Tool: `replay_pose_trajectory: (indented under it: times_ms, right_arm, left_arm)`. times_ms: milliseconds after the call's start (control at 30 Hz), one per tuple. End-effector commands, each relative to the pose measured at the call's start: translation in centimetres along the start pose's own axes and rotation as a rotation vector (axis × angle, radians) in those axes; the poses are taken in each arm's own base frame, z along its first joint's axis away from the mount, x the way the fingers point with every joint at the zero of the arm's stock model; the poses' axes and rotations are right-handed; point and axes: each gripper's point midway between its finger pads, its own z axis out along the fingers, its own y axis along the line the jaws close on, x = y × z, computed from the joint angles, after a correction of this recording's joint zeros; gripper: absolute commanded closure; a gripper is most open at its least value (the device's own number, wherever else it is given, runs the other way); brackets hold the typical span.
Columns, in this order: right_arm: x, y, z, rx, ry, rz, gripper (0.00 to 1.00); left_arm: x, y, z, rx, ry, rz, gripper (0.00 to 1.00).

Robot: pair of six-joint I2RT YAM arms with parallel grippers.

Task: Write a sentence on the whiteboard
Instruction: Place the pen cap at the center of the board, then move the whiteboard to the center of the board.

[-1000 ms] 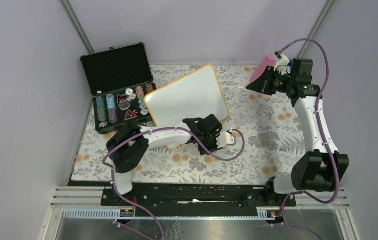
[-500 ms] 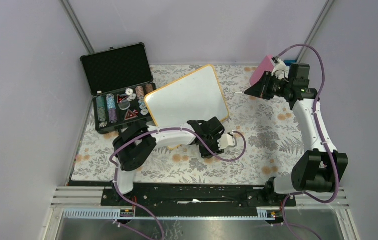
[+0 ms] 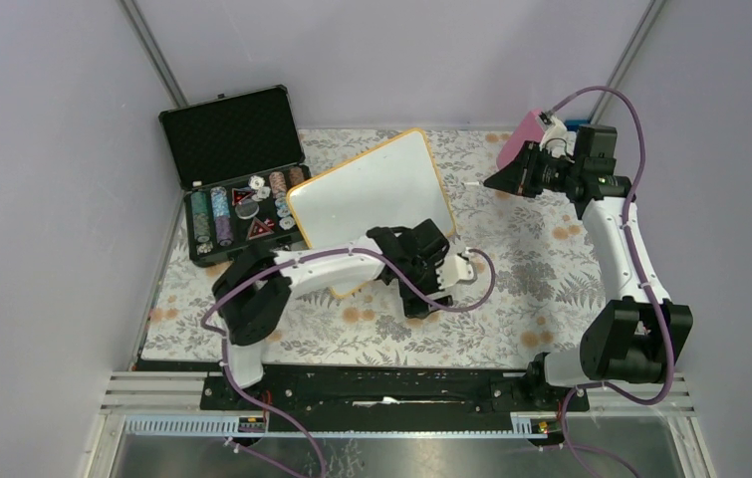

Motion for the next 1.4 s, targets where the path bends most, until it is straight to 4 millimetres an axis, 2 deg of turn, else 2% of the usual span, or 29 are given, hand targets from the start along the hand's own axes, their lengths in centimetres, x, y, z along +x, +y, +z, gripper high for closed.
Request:
replay_pose_trajectory:
  times_ms: [0,133,300,367,433,567,700,867,1067,1267,1367]
  right_arm:
    - [-1.1,1.9,-0.3,-0.084,-0.023,-0.060,1.00]
    - [-1.0,3.1,0.0,-0.125,-0.010,-0.092,1.00]
    - [-0.6,5.2,0.8,-0.181,0.014,-0.159,1.00]
    - [0.0,6.7,1.6,-0.221,0.033,-0.194,1.00]
    - [0.5,7.7,2.1,-0.245,0.043,-0.221,1.00]
    - [1.8,9.4,3.9,-0.292,0.074,-0.274,1.00]
    - [3.4,11.2,5.6,-0.376,0.115,-0.313,1.00]
    - [4.4,12.6,7.0,-0.442,0.144,-0.346,1.00]
    - [5.4,13.8,6.4,-0.486,0.146,-0.363,1.00]
    - [6.0,13.9,5.8,-0.491,0.155,-0.361,1.00]
    - [6.0,14.1,5.8,-0.494,0.160,-0.359,1.00]
  left_arm:
    - [-5.5,-0.9,-7.3,0.016,-0.195,0.011,0.17]
    - [-5.8,0.5,-11.7,0.033,-0.295,-0.078,0.15]
    - [-3.9,4.5,-18.4,-0.061,-0.425,-0.217,0.15]
    - [-2.0,7.0,-22.2,-0.147,-0.492,-0.315,0.15]
    - [0.4,8.9,-24.9,-0.228,-0.536,-0.407,0.13]
    - [5.5,11.1,-27.9,-0.324,-0.604,-0.573,0.11]
    - [8.6,11.8,-28.4,-0.293,-0.665,-0.687,0.10]
    - [10.1,12.5,-26.6,-0.208,-0.675,-0.726,0.13]
    - [10.8,13.9,-26.2,-0.240,-0.665,-0.758,0.14]
    - [9.9,13.1,-28.5,-0.276,-0.697,-0.721,0.15]
    - [10.2,12.9,-29.4,-0.320,-0.679,-0.738,0.15]
